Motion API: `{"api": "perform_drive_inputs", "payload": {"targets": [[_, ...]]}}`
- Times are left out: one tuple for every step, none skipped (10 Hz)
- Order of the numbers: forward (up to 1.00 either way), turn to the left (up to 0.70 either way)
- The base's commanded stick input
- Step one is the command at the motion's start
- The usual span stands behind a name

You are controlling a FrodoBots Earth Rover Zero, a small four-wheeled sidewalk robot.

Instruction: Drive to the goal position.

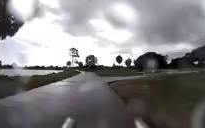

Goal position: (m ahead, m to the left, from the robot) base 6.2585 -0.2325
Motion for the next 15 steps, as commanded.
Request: {"api": "perform_drive_inputs", "payload": {"targets": [[1.0,0.0],[1.0,0.19],[1.0,0.38],[1.0,0.37],[1.0,0.36],[1.0,0.24],[1.0,0.12],[1.0,0.01],[1.0,0.0],[1.0,0.0],[1.0,0.0],[1.0,0.0],[1.0,0.0],[1.0,0.0],[1.0,0.0]]}}
